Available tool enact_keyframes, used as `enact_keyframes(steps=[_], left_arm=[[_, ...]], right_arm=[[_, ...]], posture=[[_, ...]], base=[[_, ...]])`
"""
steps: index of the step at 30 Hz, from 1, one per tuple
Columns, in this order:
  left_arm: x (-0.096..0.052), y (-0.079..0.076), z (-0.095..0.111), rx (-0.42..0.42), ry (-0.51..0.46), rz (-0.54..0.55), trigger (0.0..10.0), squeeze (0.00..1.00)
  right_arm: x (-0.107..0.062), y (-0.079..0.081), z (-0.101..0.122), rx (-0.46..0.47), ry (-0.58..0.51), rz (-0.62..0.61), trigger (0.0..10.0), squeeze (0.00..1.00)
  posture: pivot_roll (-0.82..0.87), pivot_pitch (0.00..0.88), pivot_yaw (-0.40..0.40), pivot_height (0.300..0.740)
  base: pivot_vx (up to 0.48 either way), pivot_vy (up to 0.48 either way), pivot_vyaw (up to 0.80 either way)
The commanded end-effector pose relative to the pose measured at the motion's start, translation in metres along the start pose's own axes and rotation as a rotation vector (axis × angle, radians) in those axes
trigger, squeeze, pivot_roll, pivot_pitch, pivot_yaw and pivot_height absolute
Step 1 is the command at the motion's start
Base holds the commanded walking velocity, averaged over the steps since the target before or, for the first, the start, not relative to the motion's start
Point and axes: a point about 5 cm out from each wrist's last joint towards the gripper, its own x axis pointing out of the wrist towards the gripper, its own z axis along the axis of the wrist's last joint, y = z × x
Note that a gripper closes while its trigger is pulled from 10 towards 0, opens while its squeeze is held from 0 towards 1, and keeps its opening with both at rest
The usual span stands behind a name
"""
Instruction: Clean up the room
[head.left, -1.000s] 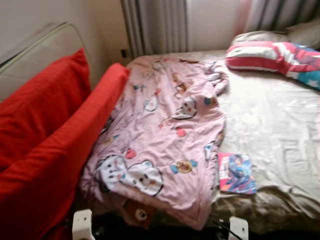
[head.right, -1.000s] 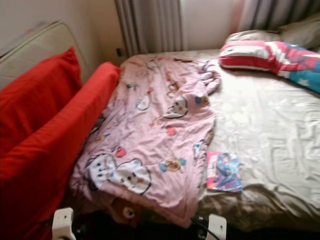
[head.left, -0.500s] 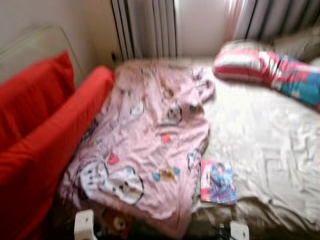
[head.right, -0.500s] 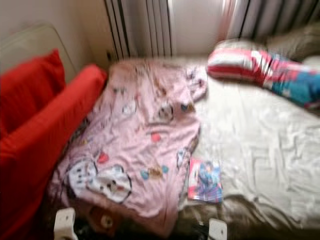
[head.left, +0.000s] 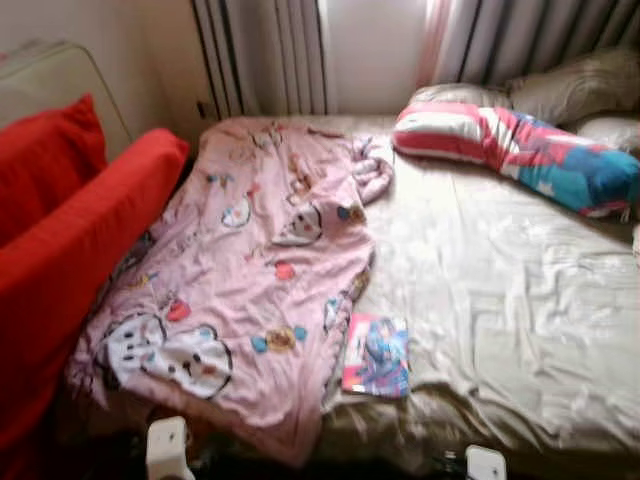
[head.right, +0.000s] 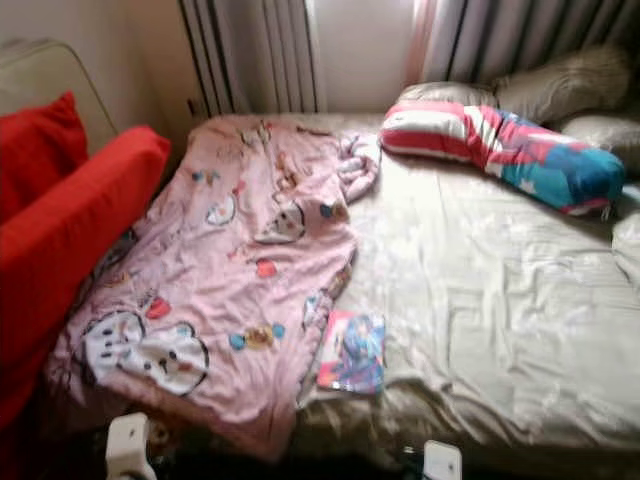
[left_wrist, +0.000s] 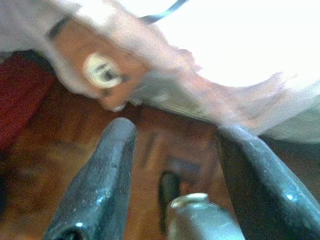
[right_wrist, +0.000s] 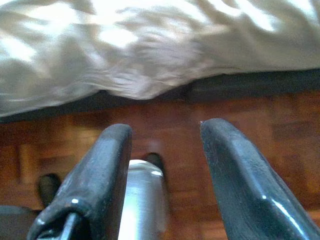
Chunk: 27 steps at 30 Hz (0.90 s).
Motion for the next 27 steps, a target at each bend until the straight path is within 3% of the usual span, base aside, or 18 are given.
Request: enact_keyframes(steps=[1,4,13,19,27], left_arm=[[0.001,0.009,0.014,-0.015,-0.071,0.016,10.0,0.00],[0.004,0.006,0.047,-0.010,-0.217,-0.015,10.0,0.00],[-0.001,-0.016,0.101,0.064,-0.522,-0.135,10.0,0.00],[-0.015,-0.024,0.101,0.095,-0.626,-0.185,10.0,0.00],[-0.030,-0.026,0.090,0.129,-0.658,-0.224,10.0,0.00]], right_arm=[[0.001,0.007,0.003,0.015,-0.017,0.015,10.0,0.00],[0.000,0.006,0.003,0.019,-0.019,0.014,10.0,0.00],[0.000,0.004,0.001,0.009,-0.019,0.019,10.0,0.00],[0.000,0.002,0.001,-0.007,-0.019,0.025,10.0,0.00],[-0.001,-0.001,0.000,-0.025,-0.019,0.030,10.0,0.00]], posture=[[-0.05,0.000,0.052,0.740],[-0.04,0.000,0.048,0.740],[-0.02,0.000,0.044,0.740],[-0.01,0.008,0.036,0.740],[0.00,0.014,0.019,0.740]], base=[[0.000,0.000,0.00],[0.000,0.000,0.00],[0.000,0.000,0.00],[0.000,0.000,0.00],[0.000,0.000,0.00]])
